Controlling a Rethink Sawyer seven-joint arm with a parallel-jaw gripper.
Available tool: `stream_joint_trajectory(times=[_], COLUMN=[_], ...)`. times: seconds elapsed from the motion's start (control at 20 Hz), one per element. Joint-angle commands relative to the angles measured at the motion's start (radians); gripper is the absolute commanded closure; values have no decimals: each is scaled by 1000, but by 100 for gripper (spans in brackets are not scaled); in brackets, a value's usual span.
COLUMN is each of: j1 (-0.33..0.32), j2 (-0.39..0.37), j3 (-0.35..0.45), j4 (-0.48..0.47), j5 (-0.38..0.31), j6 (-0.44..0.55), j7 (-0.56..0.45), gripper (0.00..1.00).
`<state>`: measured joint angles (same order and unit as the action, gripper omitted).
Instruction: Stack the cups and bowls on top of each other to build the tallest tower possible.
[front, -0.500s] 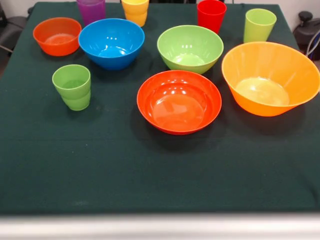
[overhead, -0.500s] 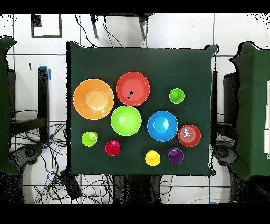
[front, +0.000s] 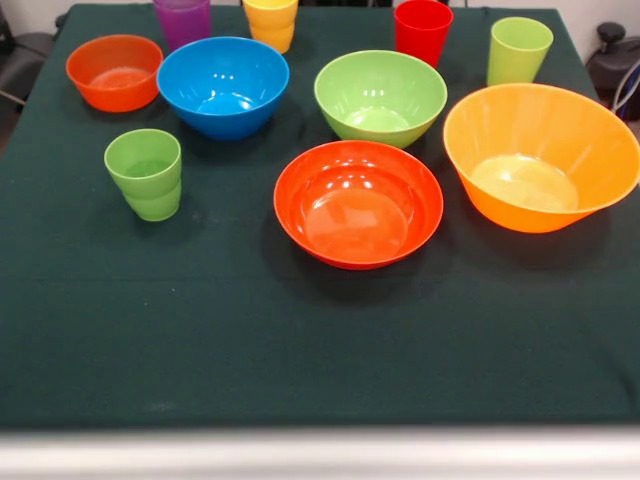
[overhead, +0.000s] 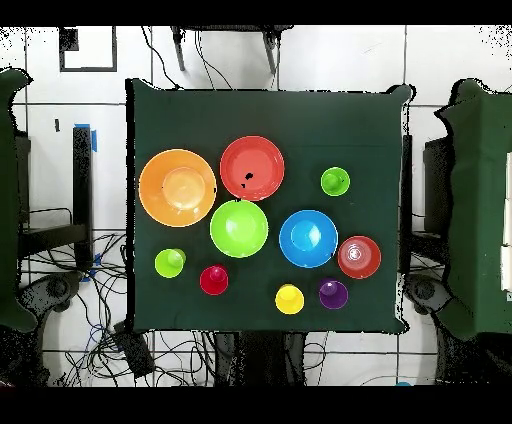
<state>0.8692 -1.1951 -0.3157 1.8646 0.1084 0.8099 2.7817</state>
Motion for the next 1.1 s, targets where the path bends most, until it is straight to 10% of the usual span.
stream_joint_trajectory(times=[0.05, 0.35, 1.1], j1=[-22, -26, 35], j2=[141, 53, 191], j3=[99, 78, 150], j4=[-20, 192, 217], j5=[-9, 2, 25], j6=[28, -80, -220], j7=[115, 40, 128], gripper=[0, 0, 0])
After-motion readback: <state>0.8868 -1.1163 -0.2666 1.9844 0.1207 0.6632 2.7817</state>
